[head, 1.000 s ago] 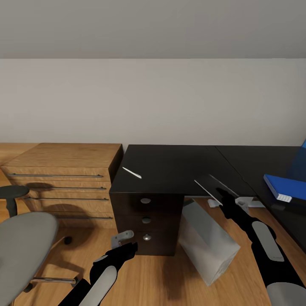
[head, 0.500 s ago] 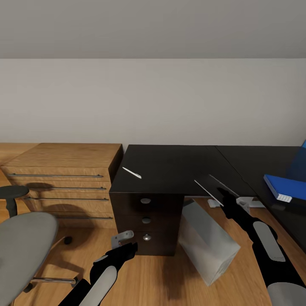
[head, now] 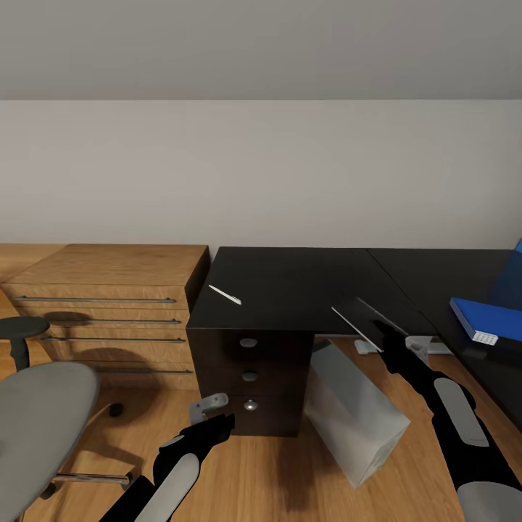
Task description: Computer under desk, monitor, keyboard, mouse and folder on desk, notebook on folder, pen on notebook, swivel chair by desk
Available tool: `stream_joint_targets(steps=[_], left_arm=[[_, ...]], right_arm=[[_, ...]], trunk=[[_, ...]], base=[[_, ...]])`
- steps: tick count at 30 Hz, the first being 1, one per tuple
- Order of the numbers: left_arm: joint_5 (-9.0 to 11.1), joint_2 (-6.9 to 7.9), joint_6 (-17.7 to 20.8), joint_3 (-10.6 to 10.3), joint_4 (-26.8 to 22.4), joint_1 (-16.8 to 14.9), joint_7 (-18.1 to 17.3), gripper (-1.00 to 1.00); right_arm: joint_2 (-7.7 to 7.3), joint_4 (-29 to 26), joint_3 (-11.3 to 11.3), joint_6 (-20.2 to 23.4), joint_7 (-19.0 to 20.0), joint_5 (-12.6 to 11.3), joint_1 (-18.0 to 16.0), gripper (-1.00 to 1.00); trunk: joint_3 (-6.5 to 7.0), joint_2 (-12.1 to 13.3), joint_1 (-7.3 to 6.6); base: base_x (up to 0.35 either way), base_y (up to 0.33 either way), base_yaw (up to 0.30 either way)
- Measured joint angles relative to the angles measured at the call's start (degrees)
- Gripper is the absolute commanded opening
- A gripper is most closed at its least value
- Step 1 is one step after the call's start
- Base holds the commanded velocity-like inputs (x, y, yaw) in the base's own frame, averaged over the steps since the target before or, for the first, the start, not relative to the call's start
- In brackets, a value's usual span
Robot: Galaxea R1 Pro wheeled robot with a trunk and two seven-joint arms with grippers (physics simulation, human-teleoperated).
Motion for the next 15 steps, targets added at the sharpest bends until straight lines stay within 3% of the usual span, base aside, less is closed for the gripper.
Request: stream_joint_targets(steps=[2,3,15], left_arm=[[0.02,0.01,0.00,0.00,0.00,0.00,0.00,1.00],[0.00,0.00,0.00,0.00,0.00,0.00,0.00,1.00],[-0.03,0.02,0.00,0.08,0.00,0.00,0.00,1.00]], right_arm=[[0.00,0.01,-0.01,0.00,0.00,0.00,0.01,1.00],[0.00,0.02,-0.02,0.00,0.00,0.00,-0.01,-1.00],[0.00,0.01,-0.05,-0.04,0.12,-0.08,0.00,-1.00]], trunk=[[0.00,0.00,0.00],[0.00,0.00,0.00],[0.00,0.00,0.00]], base=[[0.000,0.000,0.000],[0.000,0.000,0.000],[0.000,0.000,0.000]])
